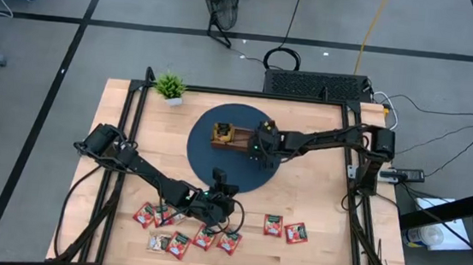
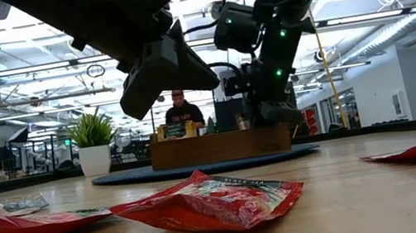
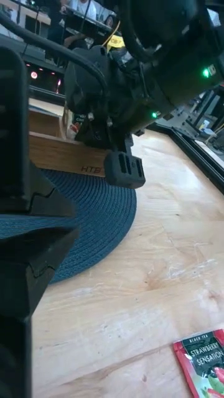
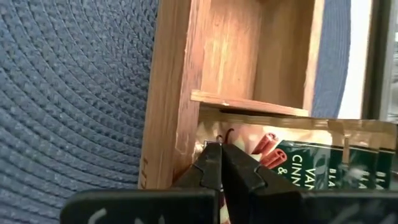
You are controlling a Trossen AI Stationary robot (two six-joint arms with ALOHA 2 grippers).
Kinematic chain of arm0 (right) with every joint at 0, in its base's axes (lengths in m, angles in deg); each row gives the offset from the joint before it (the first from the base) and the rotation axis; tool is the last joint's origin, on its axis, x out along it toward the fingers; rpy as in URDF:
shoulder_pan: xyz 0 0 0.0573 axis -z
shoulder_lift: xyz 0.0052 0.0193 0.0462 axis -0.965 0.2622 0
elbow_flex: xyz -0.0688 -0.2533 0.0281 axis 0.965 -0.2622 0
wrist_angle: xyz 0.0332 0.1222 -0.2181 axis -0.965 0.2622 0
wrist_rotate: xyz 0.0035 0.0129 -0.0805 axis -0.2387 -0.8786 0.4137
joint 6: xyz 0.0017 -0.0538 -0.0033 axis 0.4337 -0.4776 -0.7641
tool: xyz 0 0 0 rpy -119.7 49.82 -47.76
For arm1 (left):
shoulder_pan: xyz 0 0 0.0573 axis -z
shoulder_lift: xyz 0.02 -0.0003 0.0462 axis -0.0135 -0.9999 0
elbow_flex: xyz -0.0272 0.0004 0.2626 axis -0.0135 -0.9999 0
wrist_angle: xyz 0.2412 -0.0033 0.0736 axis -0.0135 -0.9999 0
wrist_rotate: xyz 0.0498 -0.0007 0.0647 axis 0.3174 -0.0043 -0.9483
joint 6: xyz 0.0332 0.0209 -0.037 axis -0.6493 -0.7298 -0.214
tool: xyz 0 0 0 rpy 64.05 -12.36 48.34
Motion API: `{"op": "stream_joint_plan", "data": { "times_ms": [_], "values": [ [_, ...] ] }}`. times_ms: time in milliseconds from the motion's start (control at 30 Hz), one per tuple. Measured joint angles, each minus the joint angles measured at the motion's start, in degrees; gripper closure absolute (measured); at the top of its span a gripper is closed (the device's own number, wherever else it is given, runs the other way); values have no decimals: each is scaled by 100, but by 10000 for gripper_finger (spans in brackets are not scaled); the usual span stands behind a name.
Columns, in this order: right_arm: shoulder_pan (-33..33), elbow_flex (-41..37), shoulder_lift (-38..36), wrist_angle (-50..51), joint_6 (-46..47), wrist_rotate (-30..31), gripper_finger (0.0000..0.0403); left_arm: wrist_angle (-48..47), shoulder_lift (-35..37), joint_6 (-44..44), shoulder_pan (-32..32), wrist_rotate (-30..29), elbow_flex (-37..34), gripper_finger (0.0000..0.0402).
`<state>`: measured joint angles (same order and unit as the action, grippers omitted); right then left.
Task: Pick & Place Tea
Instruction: Put the brown tea bag into the right section of the wooden organizer
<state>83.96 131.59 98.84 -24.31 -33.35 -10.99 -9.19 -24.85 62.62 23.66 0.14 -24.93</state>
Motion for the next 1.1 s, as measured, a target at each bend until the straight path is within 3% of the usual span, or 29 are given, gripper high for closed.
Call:
{"op": "stream_joint_plan", "data": {
  "times_ms": [167, 700, 867, 967, 1100],
  "values": [
    [-141, -137, 0, -240, -143, 657, 403, 0, 0, 2, 3, -1, 0, 356],
    [-196, -140, -79, -537, -159, 700, 403, -37, 0, 66, 3, 0, 0, 355],
    [-372, -144, -402, -540, -201, 1006, 403, -89, 0, 261, 3, 18, 1, 355],
    [-549, -144, -728, -535, -154, 1109, 403, -107, 0, 1051, 3, 416, 2, 355],
    [-878, -144, -1235, -503, 267, 1098, 403, -109, 0, 2279, -9, 1483, 2, 355]
  ]
}}
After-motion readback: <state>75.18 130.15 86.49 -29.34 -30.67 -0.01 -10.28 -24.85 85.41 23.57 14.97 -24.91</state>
